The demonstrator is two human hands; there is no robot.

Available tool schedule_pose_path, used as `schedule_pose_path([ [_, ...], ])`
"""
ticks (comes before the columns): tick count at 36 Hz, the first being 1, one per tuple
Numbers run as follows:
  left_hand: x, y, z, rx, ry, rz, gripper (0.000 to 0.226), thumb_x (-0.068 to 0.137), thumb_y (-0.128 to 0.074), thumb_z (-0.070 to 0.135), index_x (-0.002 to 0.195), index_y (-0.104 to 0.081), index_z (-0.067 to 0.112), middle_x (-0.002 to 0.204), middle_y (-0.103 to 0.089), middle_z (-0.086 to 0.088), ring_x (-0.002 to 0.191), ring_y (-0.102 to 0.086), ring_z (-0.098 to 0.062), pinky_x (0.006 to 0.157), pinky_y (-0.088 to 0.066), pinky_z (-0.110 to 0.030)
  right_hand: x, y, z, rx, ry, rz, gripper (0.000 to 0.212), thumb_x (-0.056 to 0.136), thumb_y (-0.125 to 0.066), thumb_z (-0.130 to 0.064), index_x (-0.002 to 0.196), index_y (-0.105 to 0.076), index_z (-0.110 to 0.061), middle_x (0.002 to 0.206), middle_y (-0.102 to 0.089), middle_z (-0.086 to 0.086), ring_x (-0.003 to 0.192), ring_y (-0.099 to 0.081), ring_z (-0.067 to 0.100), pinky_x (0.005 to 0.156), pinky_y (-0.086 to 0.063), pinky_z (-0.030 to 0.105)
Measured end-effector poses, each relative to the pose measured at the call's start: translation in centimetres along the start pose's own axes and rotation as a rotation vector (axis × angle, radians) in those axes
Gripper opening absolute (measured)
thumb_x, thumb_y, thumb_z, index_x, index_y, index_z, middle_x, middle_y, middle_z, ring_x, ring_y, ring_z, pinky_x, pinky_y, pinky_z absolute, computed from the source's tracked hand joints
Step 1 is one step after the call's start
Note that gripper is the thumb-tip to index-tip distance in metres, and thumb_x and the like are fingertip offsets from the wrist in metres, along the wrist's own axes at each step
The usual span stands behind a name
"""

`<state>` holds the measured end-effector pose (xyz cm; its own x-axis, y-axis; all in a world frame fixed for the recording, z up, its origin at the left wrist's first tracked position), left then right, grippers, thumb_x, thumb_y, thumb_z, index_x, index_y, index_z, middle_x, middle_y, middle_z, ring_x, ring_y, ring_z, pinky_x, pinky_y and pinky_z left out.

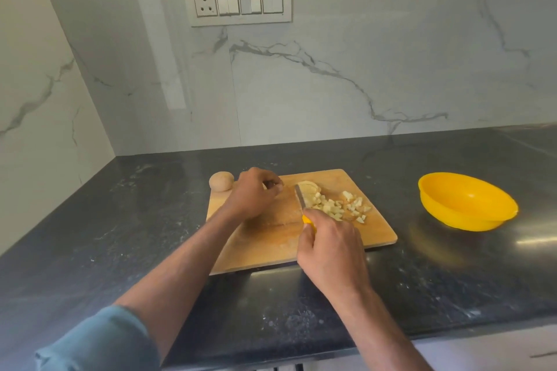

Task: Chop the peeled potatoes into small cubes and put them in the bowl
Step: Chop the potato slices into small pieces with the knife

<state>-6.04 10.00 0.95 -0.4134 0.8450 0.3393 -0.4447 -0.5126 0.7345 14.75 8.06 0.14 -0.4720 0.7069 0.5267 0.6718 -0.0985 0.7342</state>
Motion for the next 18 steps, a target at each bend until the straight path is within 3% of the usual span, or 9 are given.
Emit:
schedule_pose_path([
  [4,1.6,-1.2,1.0,-0.006,-0.016,-0.029,0.013,0.095,-0.070,0.019,0.103,-0.081,0.018,0.096,-0.075,0.004,0.084,-0.061,-0.005,0.076,-0.045,-0.024,1.0,0.3,0.9,0.019,-0.018,0.051,0.034,0.092,-0.059,-0.021,0.125,-0.069,-0.018,0.089,-0.077,0.004,0.079,-0.070,0.026,0.073,-0.056,0.037],
  [7,2.2,-2.3,1.3,-0.007,0.001,-0.053,0.014,0.095,-0.070,0.022,0.106,-0.080,0.022,0.100,-0.073,0.006,0.091,-0.062,-0.011,0.080,-0.048,-0.026,2.3,0.9,2.6,-0.013,0.000,0.071,0.034,0.090,-0.060,-0.021,0.122,-0.070,-0.016,0.085,-0.077,0.006,0.075,-0.070,0.029,0.069,-0.055,0.036],
  [11,2.5,-3.4,1.3,0.024,-0.008,-0.041,0.019,0.094,-0.071,0.028,0.112,-0.079,0.027,0.102,-0.070,0.009,0.097,-0.062,-0.013,0.088,-0.053,-0.035,3.3,1.5,4.4,-0.032,0.011,0.037,0.039,0.090,-0.052,-0.027,0.123,-0.070,-0.019,0.091,-0.077,0.007,0.080,-0.069,0.033,0.069,-0.057,0.043],
  [15,2.7,-4.0,1.7,0.062,-0.038,-0.058,0.026,0.093,-0.072,0.033,0.119,-0.076,0.030,0.098,-0.063,0.011,0.100,-0.062,-0.016,0.089,-0.054,-0.039,3.4,1.2,4.6,-0.018,0.056,0.051,0.035,0.092,-0.058,-0.024,0.125,-0.069,-0.019,0.093,-0.077,0.006,0.082,-0.070,0.030,0.070,-0.057,0.038],
  [18,2.7,-4.2,1.8,0.077,-0.044,-0.042,0.024,0.092,-0.074,0.032,0.116,-0.077,0.030,0.099,-0.063,0.011,0.099,-0.062,-0.016,0.087,-0.054,-0.039,3.4,0.9,4.4,-0.011,0.065,0.056,0.034,0.091,-0.062,-0.021,0.123,-0.070,-0.017,0.083,-0.076,0.005,0.070,-0.069,0.026,0.063,-0.054,0.031],
])
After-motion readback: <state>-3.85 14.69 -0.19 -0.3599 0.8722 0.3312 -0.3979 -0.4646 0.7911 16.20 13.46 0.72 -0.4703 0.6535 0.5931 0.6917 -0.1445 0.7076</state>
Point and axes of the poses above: each hand's wrist, its own x-axis towards the middle knuckle, its own y-axis out of the back of the hand, z = x × y, the point moved 1 cm from there along x, towards the middle knuckle
